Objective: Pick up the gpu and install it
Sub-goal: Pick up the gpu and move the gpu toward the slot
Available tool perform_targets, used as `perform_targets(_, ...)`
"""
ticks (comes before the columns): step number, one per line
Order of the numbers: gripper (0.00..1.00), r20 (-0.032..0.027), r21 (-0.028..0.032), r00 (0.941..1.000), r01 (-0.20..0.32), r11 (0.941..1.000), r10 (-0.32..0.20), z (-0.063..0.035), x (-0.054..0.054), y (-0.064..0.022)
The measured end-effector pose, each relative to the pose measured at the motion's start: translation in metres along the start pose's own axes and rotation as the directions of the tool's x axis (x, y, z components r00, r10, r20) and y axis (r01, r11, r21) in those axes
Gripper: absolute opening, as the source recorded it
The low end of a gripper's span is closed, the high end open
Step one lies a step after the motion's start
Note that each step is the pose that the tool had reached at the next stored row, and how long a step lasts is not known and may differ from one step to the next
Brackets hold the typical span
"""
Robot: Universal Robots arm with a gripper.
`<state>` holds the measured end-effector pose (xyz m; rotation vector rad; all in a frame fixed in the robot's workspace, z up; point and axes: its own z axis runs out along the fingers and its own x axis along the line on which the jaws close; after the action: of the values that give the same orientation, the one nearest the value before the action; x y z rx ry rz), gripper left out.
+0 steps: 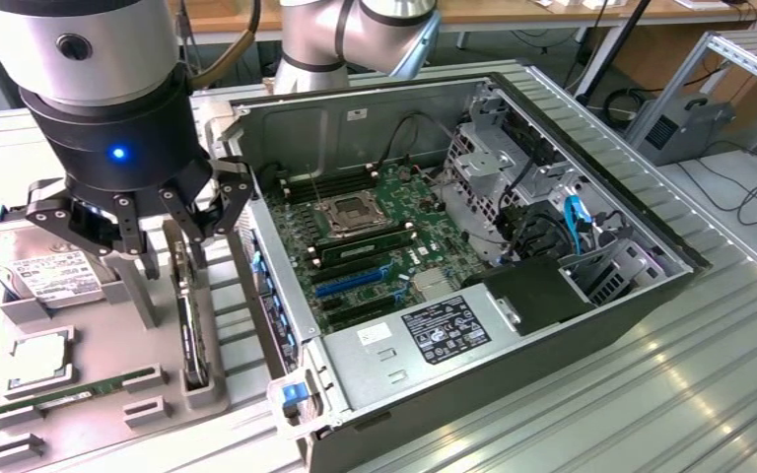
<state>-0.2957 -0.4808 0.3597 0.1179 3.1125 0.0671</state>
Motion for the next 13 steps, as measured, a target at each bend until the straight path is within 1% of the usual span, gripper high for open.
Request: perform_targets(13,0.42,0.0,0.0,1.0,0.0,1.0,0.0,0.0068,0.0011,-0.0004)
